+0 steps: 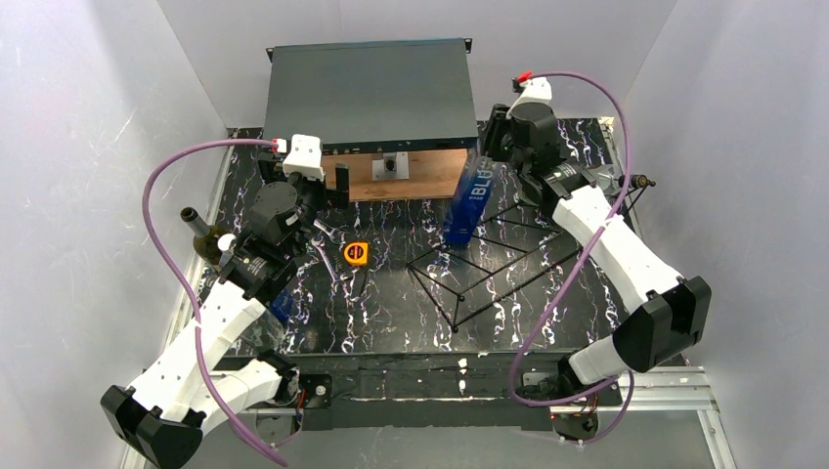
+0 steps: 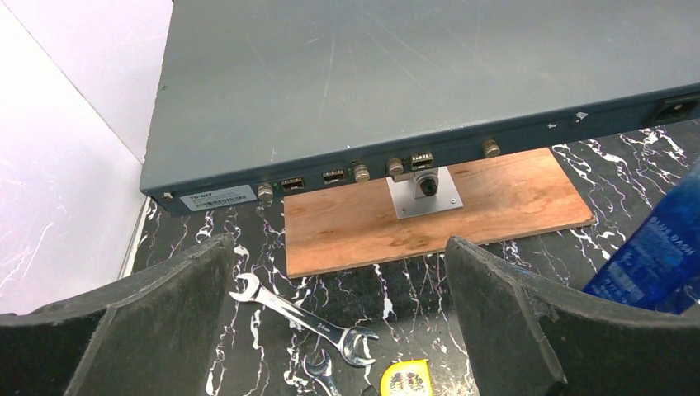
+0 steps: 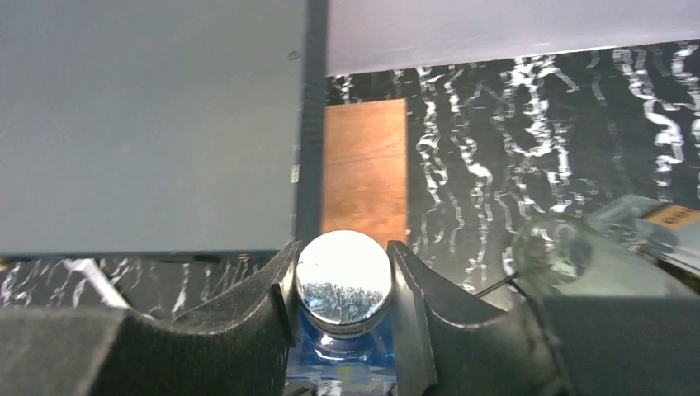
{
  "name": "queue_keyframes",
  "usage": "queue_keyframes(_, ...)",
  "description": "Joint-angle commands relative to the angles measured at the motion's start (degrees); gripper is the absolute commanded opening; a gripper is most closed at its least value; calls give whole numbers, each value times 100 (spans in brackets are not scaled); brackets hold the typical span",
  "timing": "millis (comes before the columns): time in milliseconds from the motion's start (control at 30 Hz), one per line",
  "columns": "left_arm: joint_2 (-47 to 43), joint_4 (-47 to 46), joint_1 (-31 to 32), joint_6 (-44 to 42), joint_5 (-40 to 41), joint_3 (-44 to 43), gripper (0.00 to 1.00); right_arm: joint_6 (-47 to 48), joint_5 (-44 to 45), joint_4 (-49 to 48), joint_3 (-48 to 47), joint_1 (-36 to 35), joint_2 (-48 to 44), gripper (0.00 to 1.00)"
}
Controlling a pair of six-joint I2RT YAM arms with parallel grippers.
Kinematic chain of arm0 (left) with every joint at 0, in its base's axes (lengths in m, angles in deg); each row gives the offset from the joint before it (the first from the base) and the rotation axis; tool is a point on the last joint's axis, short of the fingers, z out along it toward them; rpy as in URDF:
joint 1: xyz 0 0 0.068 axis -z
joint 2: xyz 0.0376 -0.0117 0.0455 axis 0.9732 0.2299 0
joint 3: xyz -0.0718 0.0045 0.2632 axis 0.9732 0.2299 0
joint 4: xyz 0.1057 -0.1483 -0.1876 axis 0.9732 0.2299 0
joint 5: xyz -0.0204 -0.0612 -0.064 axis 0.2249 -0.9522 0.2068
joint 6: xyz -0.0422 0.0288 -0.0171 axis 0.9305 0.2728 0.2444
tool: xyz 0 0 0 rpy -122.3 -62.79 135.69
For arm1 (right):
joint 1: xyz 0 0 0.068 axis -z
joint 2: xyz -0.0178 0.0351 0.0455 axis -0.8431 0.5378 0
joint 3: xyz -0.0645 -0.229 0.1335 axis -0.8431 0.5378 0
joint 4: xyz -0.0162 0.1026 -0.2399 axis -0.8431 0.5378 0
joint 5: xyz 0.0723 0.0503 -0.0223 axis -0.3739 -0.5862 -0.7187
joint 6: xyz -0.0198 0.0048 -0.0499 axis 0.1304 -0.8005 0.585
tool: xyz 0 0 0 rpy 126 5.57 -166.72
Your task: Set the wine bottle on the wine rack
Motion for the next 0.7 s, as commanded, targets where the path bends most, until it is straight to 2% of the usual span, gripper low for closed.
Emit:
queue_keyframes(0,-95,-37,24,11,46,-223,98,-120,638,-1753,-179,179,-606,1)
queue_keyframes(400,-91,-38,41,15,32,-213,98,-45,757,-1996,-101,717,-517,1)
queue_keyframes(667,-100,-28,58,8,39,-216,98,305,984,-1929,-170,825,-466,1)
